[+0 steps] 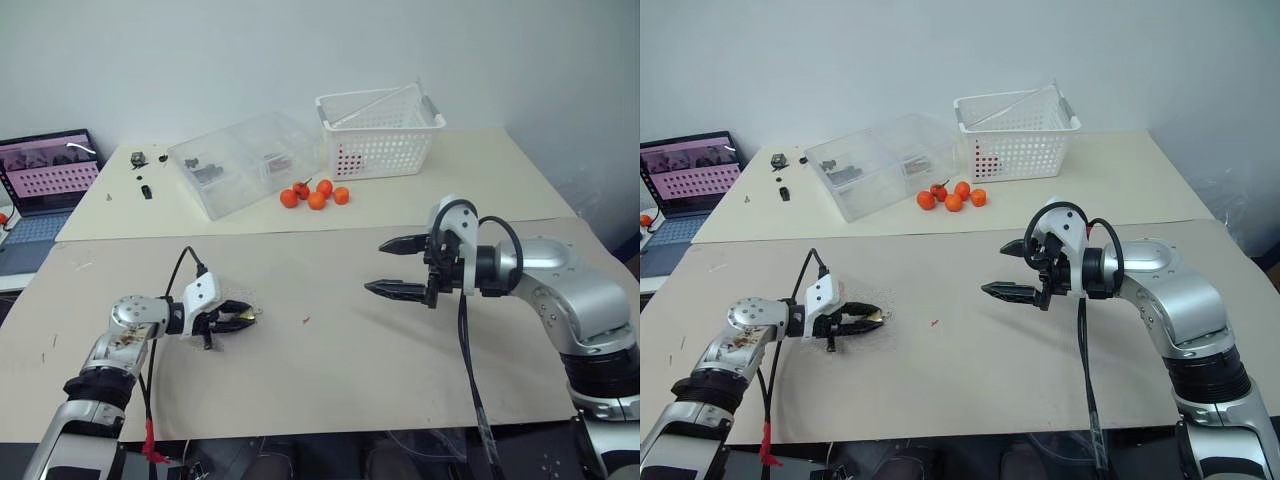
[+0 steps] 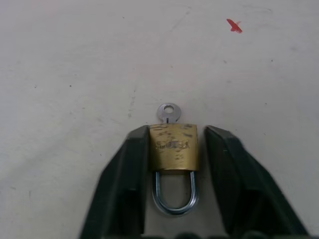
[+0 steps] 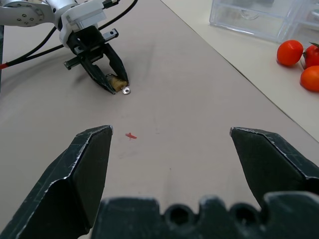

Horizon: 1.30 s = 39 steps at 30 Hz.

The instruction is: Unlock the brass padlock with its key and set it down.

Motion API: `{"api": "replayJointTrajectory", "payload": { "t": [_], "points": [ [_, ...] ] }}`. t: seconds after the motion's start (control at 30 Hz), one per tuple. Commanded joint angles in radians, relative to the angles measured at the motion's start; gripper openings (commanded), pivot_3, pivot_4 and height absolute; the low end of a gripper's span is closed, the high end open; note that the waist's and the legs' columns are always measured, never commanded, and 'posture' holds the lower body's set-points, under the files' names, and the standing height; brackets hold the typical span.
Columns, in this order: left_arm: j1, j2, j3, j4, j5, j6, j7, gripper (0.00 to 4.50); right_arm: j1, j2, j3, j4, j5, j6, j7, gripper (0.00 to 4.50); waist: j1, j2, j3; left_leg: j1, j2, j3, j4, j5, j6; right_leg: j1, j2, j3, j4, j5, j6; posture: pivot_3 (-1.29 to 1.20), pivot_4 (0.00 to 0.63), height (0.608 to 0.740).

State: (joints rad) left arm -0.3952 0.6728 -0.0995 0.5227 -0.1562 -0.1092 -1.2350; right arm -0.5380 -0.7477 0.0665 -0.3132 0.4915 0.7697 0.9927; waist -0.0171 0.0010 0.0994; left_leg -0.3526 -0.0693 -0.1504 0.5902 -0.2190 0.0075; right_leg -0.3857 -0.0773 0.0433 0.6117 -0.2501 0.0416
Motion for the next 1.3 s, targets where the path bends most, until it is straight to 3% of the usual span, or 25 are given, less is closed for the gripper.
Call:
{"api": "replayJointTrajectory", "payload": {
  "t": [0.03,0.27,0.43,0.73,1.1,1.3],
  "points": [
    [-0.004,0.035,0.013,0.008,0.021,0.012,0.006,0.82,-0.029,-0.006,-0.002,-0.010,-0.005,-0.021,-0.001,4.50,-0.003,0.000,0.000,0.000,0.000,0.000,0.000,0.000,0.000,0.000,0.000,0.000,0.000,0.000,0.000,0.00,0.150,0.740],
    [-0.053,0.005,0.019,-0.110,-0.040,0.153,-0.005,0.82,-0.034,-0.002,0.013,-0.005,-0.012,-0.034,0.014,4.50,0.000,0.000,0.000,0.000,0.000,0.000,0.001,-0.001,0.002,0.000,0.000,0.000,0.001,0.000,0.000,0.00,0.150,0.740],
    [-0.174,-0.062,0.022,-0.229,-0.128,0.360,0.001,0.82,-0.036,-0.011,0.030,0.001,-0.049,-0.100,0.034,4.50,0.009,-0.001,0.001,-0.002,-0.001,0.002,0.002,-0.002,0.003,0.000,0.000,-0.002,0.001,0.000,0.000,0.00,0.150,0.740],
    [-0.407,-0.139,0.024,-0.207,-0.297,0.769,-0.040,0.82,-0.010,0.065,0.070,0.024,-0.329,-0.495,-0.136,4.50,-0.019,-0.002,0.001,-0.001,-0.001,0.008,0.003,-0.002,0.004,-0.001,0.002,-0.002,0.002,0.000,0.002,0.00,0.150,0.740],
    [-0.624,-0.131,-0.160,0.033,-0.238,0.821,-0.363,0.82,0.134,0.036,0.159,-0.017,-0.569,-0.905,-0.155,4.50,-0.021,-0.002,0.001,0.000,-0.002,0.010,0.004,-0.002,0.004,0.000,0.002,-0.003,0.002,0.000,0.002,0.00,0.150,0.740],
    [-0.669,-0.109,-0.286,-0.009,-0.326,0.839,-0.379,0.82,0.171,0.063,0.186,0.014,-0.648,-1.050,-0.198,4.50,-0.032,-0.003,0.002,0.000,-0.001,0.011,0.005,-0.002,0.004,0.000,0.002,-0.001,0.001,0.000,0.002,0.00,0.150,0.740]
  ]
}}
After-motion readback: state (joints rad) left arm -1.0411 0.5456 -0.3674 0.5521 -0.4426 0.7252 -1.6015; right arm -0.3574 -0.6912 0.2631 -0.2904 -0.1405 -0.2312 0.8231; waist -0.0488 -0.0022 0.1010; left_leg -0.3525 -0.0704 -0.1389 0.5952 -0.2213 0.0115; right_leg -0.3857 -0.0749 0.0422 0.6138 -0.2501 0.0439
